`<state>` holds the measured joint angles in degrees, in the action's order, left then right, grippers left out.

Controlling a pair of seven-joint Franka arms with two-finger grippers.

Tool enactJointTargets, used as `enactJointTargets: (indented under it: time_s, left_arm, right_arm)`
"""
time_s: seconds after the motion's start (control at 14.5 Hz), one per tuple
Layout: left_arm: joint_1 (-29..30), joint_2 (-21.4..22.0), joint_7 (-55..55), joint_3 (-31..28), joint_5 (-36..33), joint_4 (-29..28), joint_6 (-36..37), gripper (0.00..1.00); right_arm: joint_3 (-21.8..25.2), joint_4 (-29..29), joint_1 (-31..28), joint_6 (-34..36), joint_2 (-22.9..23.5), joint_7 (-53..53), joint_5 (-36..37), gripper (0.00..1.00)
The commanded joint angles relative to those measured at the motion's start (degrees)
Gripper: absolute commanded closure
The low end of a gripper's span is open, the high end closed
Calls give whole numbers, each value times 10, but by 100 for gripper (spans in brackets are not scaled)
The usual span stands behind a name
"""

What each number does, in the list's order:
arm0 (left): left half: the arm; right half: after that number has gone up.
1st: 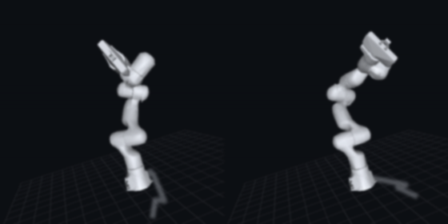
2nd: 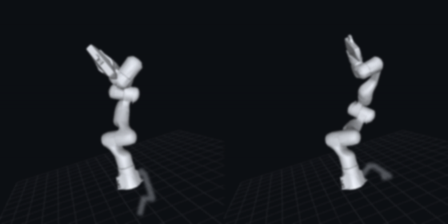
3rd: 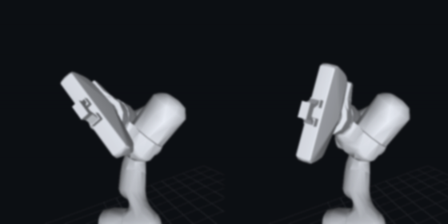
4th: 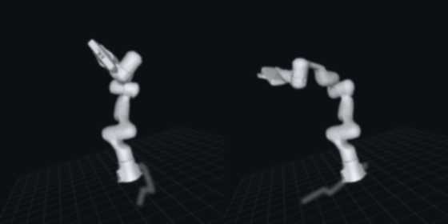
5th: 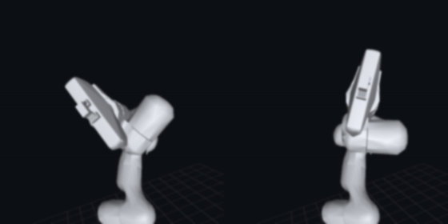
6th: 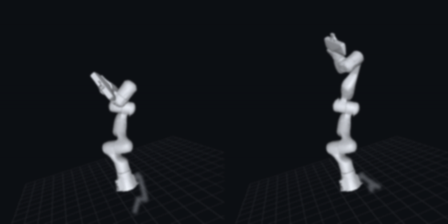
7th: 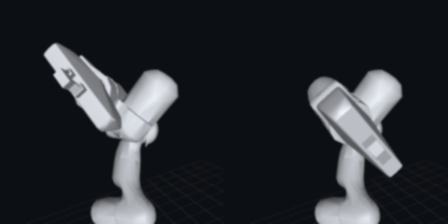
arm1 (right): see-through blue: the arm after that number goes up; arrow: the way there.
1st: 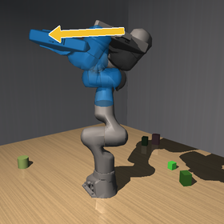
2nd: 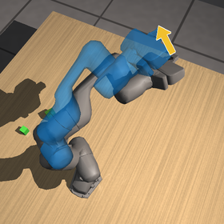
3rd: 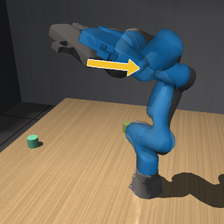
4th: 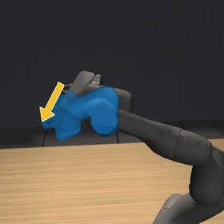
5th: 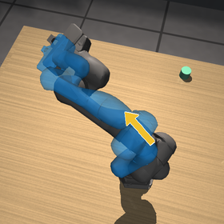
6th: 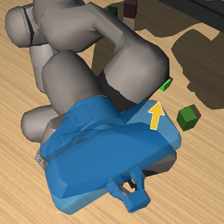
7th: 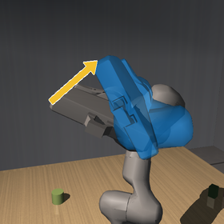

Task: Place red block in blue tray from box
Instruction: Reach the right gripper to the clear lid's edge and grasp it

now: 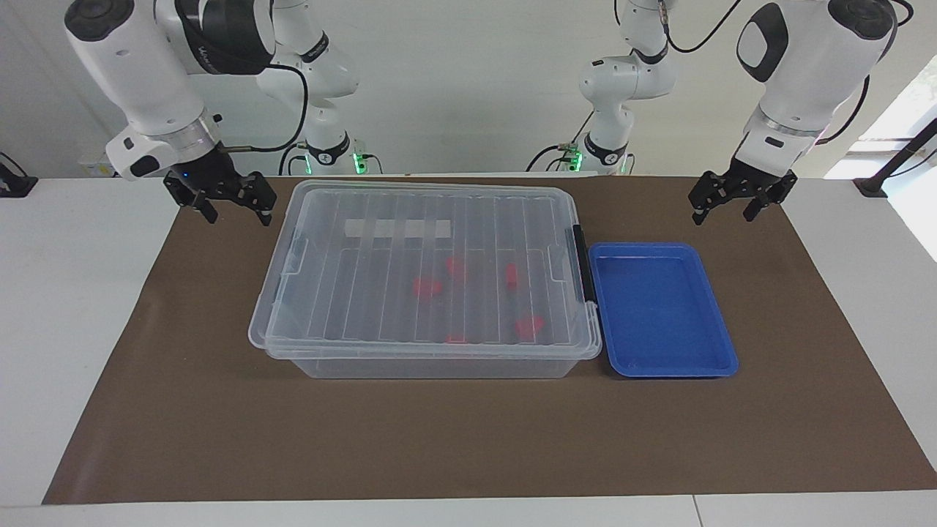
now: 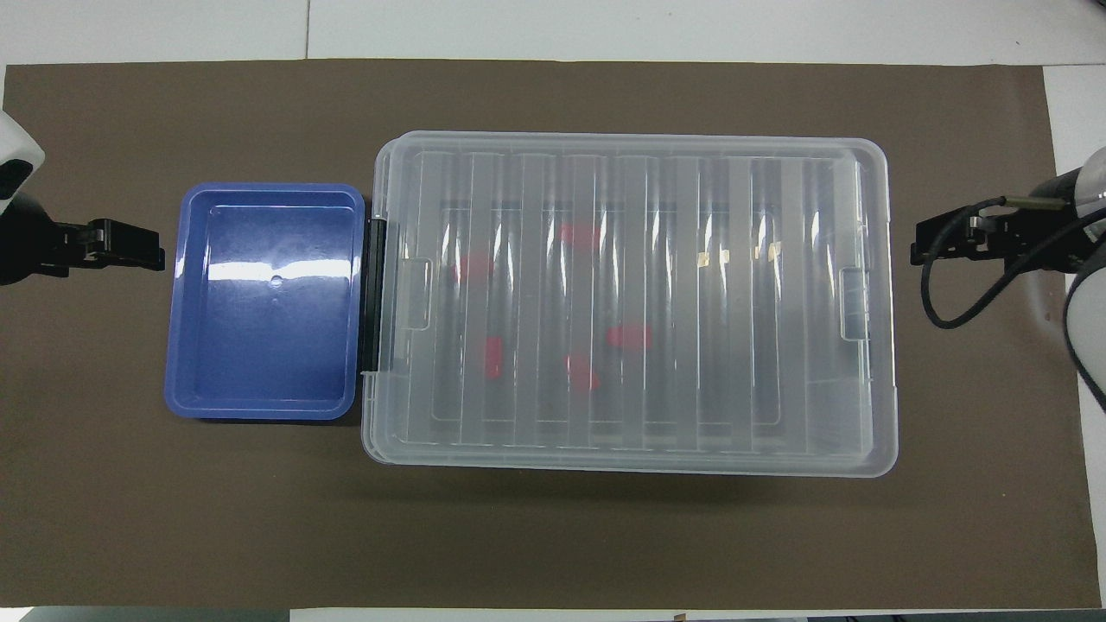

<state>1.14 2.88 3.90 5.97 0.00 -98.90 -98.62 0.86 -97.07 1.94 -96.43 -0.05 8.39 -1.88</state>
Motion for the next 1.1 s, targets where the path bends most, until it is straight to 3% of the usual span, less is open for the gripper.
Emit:
enactJointTargets:
  time_s: [0.0, 0.41, 1.03]
  left_arm:
    - [6, 5, -5, 4, -4, -1, 9, 0]
    - [7, 5, -6, 4, -4, -1, 9, 0]
    - [6, 5, -6, 4, -4, -1, 9, 0]
  right_arm:
    - [-9, -44, -4, -44, -7, 14, -9, 0]
    - [-12, -124, 3, -137, 6, 39, -8, 1]
    - [-2, -177, -7, -139, -14, -9, -8, 1]
